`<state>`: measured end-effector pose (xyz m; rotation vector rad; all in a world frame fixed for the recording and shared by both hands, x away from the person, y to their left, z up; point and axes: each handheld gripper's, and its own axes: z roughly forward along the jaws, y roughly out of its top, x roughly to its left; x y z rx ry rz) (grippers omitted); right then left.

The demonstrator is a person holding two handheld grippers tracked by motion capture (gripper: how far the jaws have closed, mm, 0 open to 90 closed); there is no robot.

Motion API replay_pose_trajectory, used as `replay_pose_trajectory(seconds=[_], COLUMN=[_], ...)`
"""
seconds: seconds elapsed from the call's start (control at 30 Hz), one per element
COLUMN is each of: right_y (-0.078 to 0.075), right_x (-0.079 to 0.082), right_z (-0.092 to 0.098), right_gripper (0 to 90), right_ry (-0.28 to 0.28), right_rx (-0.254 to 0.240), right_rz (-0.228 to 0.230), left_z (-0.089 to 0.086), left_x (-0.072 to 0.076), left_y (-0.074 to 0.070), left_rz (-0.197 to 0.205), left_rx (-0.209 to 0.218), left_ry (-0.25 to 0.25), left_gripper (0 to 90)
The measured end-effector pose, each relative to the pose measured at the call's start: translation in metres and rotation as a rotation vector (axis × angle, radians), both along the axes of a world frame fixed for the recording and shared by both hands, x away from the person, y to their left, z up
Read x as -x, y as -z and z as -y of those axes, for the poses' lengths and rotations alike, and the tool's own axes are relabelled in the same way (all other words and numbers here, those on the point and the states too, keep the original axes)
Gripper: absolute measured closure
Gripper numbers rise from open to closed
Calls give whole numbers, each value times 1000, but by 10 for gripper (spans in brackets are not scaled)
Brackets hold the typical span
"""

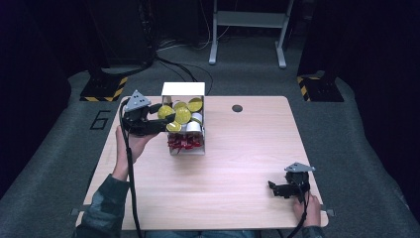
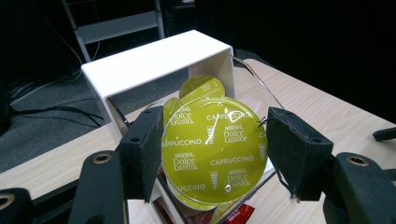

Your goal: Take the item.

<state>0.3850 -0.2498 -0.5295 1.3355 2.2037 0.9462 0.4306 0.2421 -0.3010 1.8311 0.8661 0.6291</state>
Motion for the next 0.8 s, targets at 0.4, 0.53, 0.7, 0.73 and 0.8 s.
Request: replay_pose_trajectory(seconds=[0.4,0.53,0.7,0.73,0.8], right_y=[0,0,0,0,0], right_x=[0,0,0,-1,-1], right_z=[0,0,0,0,0], right_gripper=[0,0,0,0,0], right_ry=[0,-1,-1,-4,-4], right_rx=[0,1,1,4,4], right_rz=[0,1,1,3,4], left_z=[-38,-48,-60,-62,-66], left_x=[11,13,15,15,15], left_y=[1,2,4,5,7], left_rz=[8,9,4,2,-4], left_rx=[41,48,47,44,44], left_ry=[-74,-92,-115,-120,-126], left_gripper=[383,383,383,384,383])
